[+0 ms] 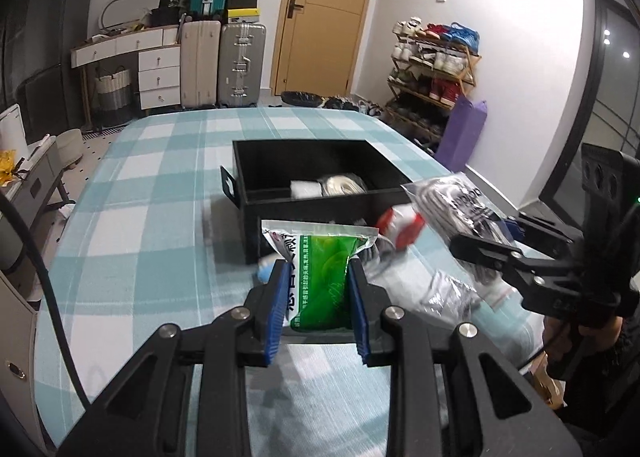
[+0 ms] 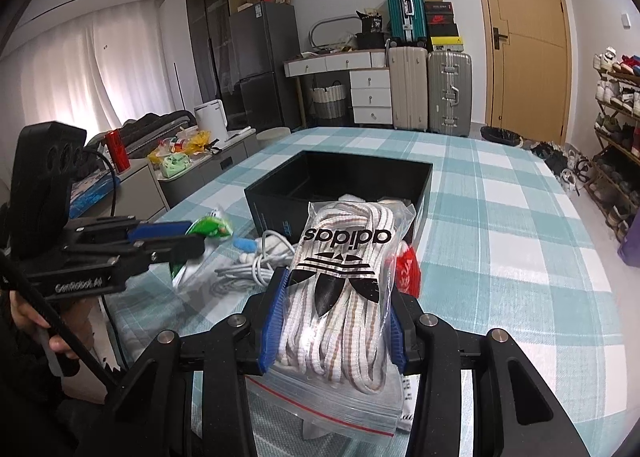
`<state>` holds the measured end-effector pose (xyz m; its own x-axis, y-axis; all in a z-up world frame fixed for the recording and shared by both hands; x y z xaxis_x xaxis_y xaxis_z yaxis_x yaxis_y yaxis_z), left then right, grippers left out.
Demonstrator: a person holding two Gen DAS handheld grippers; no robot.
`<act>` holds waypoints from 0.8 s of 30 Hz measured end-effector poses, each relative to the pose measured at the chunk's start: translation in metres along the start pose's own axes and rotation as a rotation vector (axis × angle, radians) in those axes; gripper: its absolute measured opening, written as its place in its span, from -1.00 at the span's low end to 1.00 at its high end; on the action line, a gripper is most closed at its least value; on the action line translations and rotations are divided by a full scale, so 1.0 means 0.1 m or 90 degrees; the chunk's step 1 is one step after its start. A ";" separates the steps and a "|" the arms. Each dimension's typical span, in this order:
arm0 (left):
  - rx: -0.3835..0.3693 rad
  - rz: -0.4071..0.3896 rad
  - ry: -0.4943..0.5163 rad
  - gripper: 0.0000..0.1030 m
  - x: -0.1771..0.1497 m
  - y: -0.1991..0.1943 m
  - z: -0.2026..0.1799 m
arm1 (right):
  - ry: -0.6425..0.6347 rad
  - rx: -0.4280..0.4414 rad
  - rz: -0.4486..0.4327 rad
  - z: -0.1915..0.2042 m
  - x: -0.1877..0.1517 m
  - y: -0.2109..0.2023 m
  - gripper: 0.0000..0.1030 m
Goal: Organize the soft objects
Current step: 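Carry the green packet into the box with the left tool while the right tool carries the lace bag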
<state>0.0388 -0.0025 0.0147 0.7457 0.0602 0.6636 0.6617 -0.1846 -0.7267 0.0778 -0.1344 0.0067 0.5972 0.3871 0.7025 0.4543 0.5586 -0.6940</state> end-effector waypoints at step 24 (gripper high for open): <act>0.019 -0.039 -0.009 -0.48 0.57 0.18 0.17 | -0.022 0.013 -0.023 0.00 0.58 0.14 -0.17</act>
Point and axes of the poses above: each gripper's, at about its wrist camera, not at the fingertips, and y roughly the way its jaws point, z to its left, x to its top, the point moved 5 cm from there along y, roughly the way its jaws point, and after that the axes turned 10 degrees about z, right-handed, at the moved point
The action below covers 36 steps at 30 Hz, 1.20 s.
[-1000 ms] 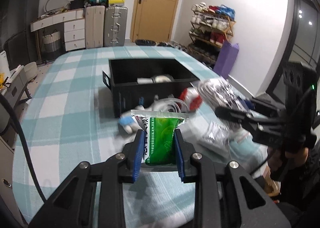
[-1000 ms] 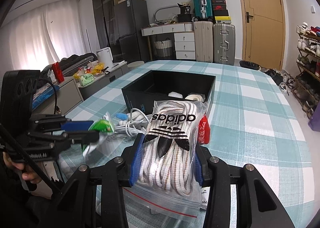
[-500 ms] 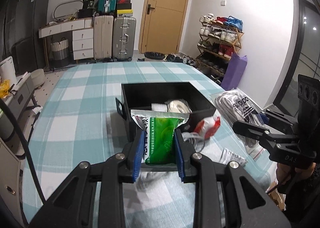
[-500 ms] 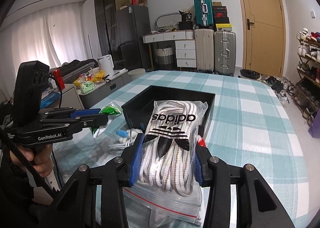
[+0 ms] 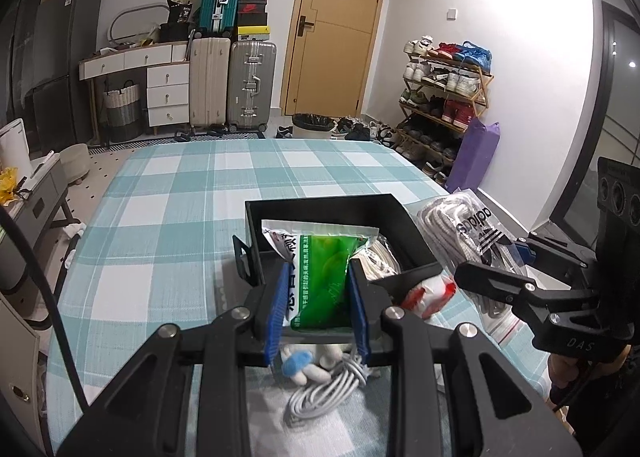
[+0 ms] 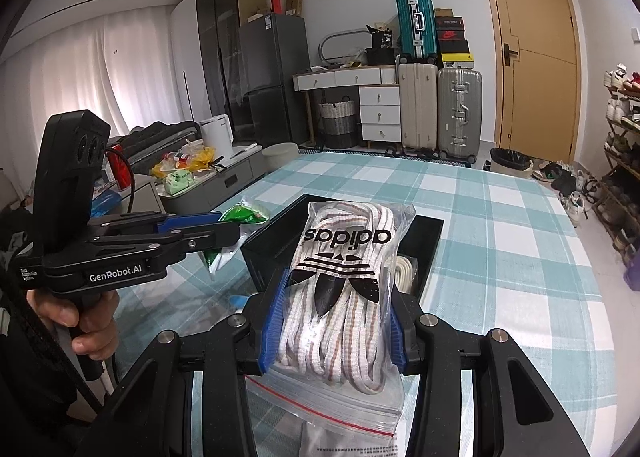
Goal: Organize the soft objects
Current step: 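Carry the green packet into the box with the left tool while the right tool carries the lace bag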
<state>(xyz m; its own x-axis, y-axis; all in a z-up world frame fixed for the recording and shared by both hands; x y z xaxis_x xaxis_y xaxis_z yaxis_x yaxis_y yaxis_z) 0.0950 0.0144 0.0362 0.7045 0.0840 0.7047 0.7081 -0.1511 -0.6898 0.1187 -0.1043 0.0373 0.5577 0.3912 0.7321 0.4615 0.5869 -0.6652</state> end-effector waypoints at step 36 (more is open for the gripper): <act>0.027 0.062 0.023 -0.46 0.33 0.79 0.04 | -0.014 -0.054 0.054 -0.42 0.42 0.84 -0.17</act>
Point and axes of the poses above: each gripper's, at about its wrist camera, not at the fingertips, and y roughly the way its jaws point, z to its left, x to its top, the point moved 5 cm from there along y, roughly the way its jaws point, and after that the axes turned 10 degrees about z, right-handed, at the moved point
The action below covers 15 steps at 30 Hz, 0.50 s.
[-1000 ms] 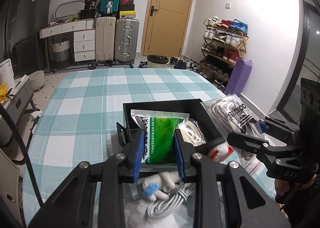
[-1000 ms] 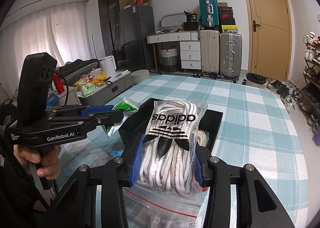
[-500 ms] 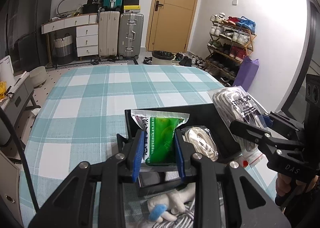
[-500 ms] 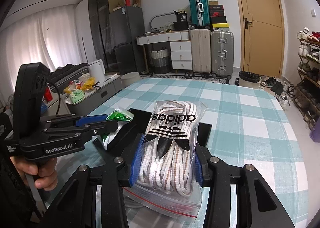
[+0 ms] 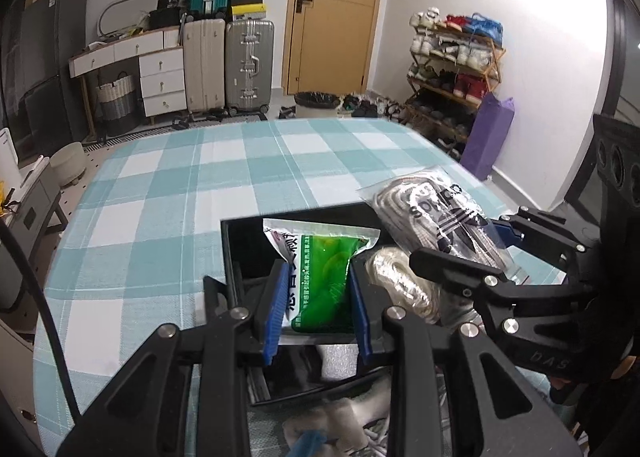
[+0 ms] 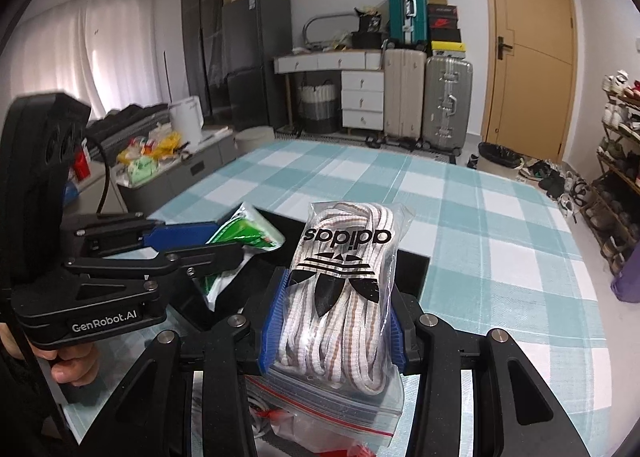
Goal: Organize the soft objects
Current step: 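Carry the green packet into the box with the left tool while the right tool carries the lace bag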
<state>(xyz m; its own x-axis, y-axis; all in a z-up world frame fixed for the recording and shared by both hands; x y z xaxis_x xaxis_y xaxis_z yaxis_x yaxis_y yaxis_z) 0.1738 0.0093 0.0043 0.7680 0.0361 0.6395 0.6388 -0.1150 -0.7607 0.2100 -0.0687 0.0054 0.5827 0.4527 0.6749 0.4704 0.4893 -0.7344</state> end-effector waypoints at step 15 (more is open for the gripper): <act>0.008 0.042 0.028 -0.45 -0.08 0.19 -0.03 | -0.017 0.006 0.047 0.01 -0.03 0.25 -0.17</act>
Point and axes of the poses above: each gripper's, at about its wrist camera, not at the fingertips, and y roughly the way its jaws point, z to its left, x to its top, the point moved 5 cm from there along y, roughly the way its jaws point, and after that the axes turned 10 degrees about z, right-handed, at the moved point
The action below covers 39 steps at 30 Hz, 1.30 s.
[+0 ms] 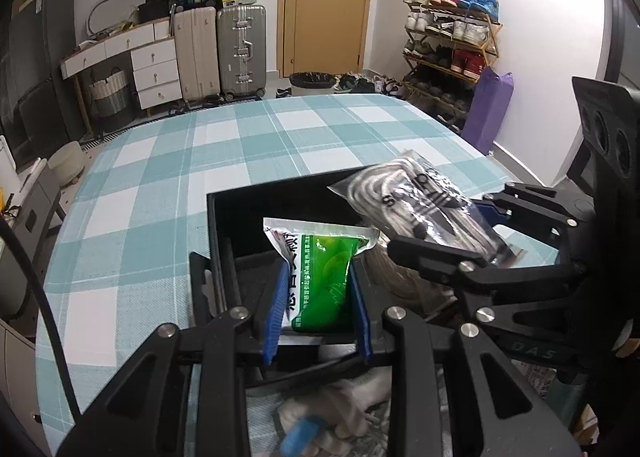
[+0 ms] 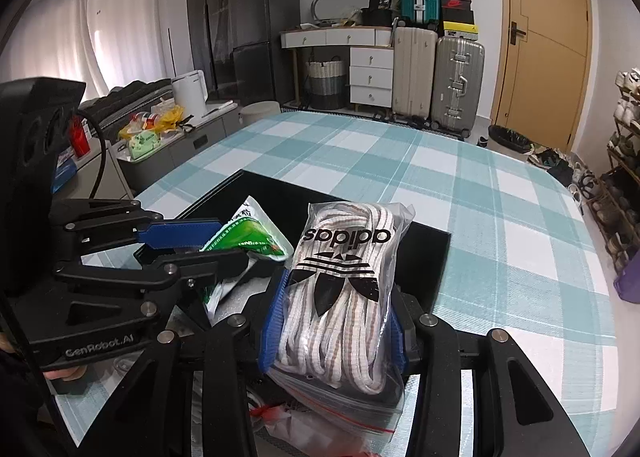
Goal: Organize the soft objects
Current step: 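Carry the green packet into the box with the left tool while the right tool carries the lace bag, then open both tools to release the packet and lace bag into the box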
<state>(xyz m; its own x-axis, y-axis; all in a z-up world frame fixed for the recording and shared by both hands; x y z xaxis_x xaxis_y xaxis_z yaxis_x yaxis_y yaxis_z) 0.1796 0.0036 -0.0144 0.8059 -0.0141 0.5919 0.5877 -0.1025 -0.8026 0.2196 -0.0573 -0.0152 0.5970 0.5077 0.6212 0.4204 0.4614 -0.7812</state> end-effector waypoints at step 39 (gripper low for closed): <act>0.022 -0.052 0.002 1.00 -0.67 -0.67 0.04 | 0.029 -0.016 -0.016 0.08 -0.80 -0.80 0.99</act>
<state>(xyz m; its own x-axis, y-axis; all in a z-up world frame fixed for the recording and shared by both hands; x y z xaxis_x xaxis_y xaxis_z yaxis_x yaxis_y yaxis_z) 0.0862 0.0149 -0.0001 0.7550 -0.0100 0.6557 0.6536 -0.0695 -0.7536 0.1322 -0.1290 -0.0019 0.6163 0.4622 0.6377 0.4524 0.4550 -0.7670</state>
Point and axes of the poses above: each gripper's, at about its wrist camera, not at the fingertips, and y roughly the way its jaws point, z to its left, x to its top, the point moved 5 cm from there along y, roughly the way its jaws point, and after that the axes turned 10 degrees about z, right-handed, at the moved point
